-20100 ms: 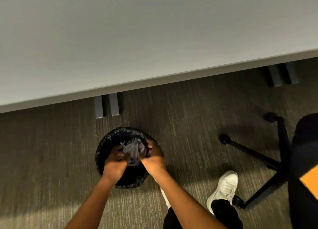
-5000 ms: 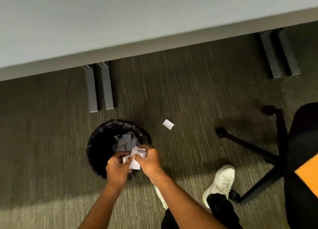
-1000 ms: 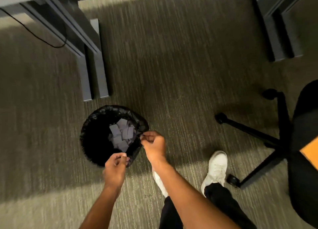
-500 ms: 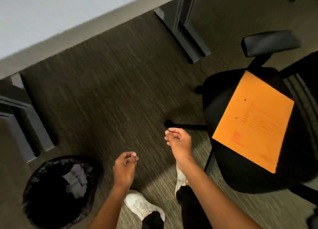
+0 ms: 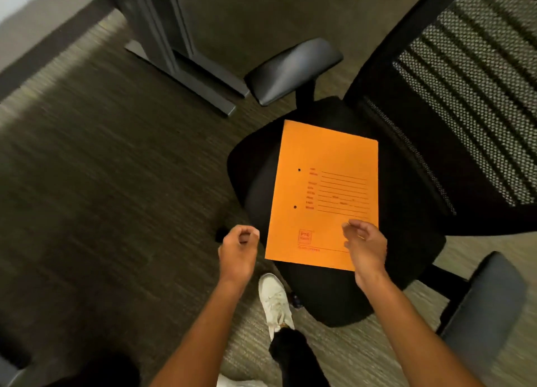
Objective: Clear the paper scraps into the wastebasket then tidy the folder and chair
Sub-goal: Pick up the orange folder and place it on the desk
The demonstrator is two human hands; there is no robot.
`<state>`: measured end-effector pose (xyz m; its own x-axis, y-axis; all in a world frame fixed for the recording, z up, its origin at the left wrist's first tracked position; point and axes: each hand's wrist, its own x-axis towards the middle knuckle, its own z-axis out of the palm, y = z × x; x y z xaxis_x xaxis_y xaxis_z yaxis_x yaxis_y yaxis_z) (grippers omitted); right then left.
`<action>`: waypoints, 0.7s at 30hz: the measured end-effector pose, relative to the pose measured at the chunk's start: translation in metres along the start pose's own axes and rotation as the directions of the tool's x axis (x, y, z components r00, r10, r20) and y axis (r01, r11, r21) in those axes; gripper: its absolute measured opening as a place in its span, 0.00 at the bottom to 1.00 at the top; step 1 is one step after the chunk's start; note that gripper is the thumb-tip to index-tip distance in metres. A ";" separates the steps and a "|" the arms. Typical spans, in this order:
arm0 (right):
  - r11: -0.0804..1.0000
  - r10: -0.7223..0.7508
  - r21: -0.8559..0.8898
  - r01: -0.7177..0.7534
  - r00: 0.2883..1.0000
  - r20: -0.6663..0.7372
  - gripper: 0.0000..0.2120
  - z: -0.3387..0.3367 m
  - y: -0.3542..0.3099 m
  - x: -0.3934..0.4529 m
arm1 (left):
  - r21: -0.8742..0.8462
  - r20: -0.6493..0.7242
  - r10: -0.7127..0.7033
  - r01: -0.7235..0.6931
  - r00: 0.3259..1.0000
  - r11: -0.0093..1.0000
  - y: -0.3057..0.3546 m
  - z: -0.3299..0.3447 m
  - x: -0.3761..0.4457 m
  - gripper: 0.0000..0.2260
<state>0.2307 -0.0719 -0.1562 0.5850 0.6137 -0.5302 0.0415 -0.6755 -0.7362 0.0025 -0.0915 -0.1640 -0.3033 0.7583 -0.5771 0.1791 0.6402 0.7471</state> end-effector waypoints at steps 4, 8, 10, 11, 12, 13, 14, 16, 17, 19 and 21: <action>0.992 0.072 -0.097 -0.084 0.990 -0.122 0.13 -0.031 0.026 0.033 | 0.122 0.032 -0.049 0.044 0.998 0.992 0.006 0.032 0.010 0.13; 0.968 0.046 -0.240 -0.080 0.989 -0.141 0.17 -0.047 0.045 0.051 | 0.168 0.109 -0.121 0.102 0.987 0.980 0.005 0.050 0.015 0.19; 0.958 0.021 -0.282 -0.061 0.989 -0.145 0.20 -0.049 0.051 0.057 | 0.194 0.136 -0.123 0.095 0.983 0.976 0.004 0.055 0.016 0.17; 0.953 0.023 -0.294 -0.068 0.988 -0.153 0.22 -0.050 0.051 0.058 | 0.209 0.144 -0.124 0.093 0.982 0.974 0.002 0.057 0.017 0.15; 0.950 0.024 -0.303 -0.072 0.987 -0.159 0.22 -0.050 0.053 0.061 | 0.222 0.152 -0.129 0.093 0.980 0.971 0.001 0.058 0.018 0.13; 0.946 0.036 -0.312 -0.084 0.987 -0.158 0.22 -0.051 0.052 0.061 | 0.227 0.163 -0.133 0.094 0.978 0.969 0.000 0.058 0.018 0.10; 0.943 0.046 -0.320 -0.095 0.987 -0.155 0.22 -0.051 0.053 0.063 | 0.225 0.178 -0.139 0.097 0.974 0.969 0.001 0.057 0.019 0.07; 0.940 0.085 -0.316 -0.131 0.984 -0.156 0.25 -0.051 0.055 0.068 | 0.203 0.222 -0.156 0.111 0.963 0.973 0.005 0.053 0.017 0.05; 0.941 0.108 -0.303 -0.152 0.981 -0.159 0.26 -0.053 0.054 0.069 | 0.189 0.253 -0.164 0.117 0.954 0.975 0.009 0.050 0.015 0.05; 0.948 0.153 -0.259 -0.185 0.978 -0.139 0.22 -0.054 0.044 0.063 | 0.160 0.312 -0.175 0.130 0.934 0.978 0.018 0.042 0.010 0.04; 0.955 0.210 -0.188 -0.227 0.972 -0.109 0.17 -0.057 0.033 0.052 | 0.141 0.352 -0.170 0.128 0.920 0.982 0.027 0.033 0.002 0.04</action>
<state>0.3086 -0.0850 -0.1843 0.6655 0.4102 -0.6236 0.0593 -0.8619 -0.5036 0.0373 -0.0683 -0.1561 0.0202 0.6320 -0.7747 0.2692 0.7428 0.6130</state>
